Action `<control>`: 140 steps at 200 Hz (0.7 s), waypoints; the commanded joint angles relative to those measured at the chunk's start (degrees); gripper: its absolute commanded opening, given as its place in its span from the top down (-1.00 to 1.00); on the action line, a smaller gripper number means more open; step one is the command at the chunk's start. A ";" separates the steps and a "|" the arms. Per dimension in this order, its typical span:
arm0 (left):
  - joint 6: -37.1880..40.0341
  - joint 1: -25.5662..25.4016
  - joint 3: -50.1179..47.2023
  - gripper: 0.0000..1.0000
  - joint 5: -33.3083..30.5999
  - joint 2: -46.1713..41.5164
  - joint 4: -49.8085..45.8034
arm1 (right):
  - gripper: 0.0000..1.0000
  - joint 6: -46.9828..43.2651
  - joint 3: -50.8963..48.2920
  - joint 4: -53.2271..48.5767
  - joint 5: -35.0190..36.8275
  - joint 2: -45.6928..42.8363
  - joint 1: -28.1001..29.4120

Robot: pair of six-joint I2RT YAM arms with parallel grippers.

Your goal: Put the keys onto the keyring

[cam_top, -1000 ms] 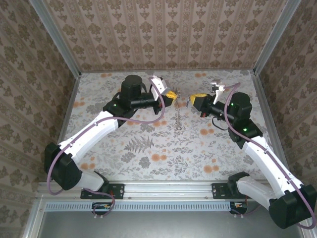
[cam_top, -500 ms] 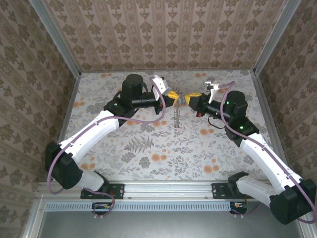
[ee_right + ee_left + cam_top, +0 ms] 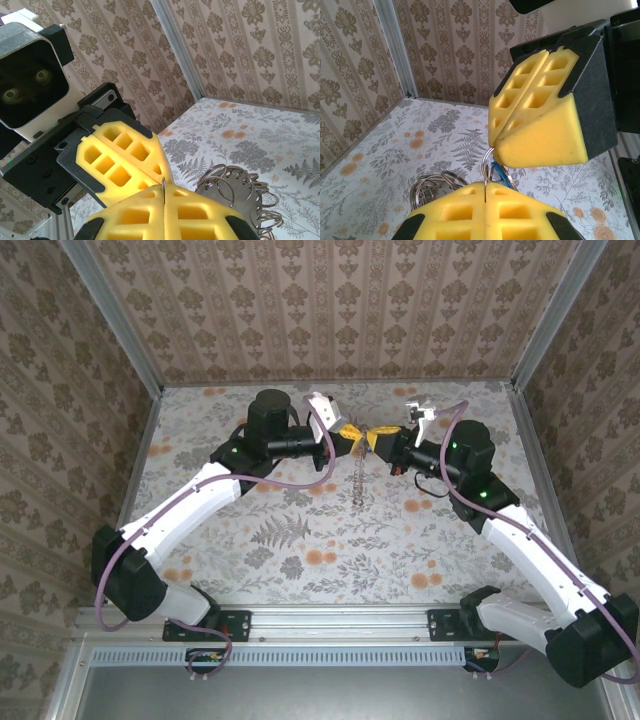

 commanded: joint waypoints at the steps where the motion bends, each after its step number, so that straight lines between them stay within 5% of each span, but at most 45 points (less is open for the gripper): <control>1: -0.76 -0.60 2.52 1.00 1.69 0.19 0.58 | 1.00 -1.36 1.49 0.67 0.27 0.68 0.63; 140: -0.88 -0.72 1.12 1.00 0.89 -1.69 1.88 | 1.00 -4.27 -3.34 -2.32 4.93 -1.03 -1.71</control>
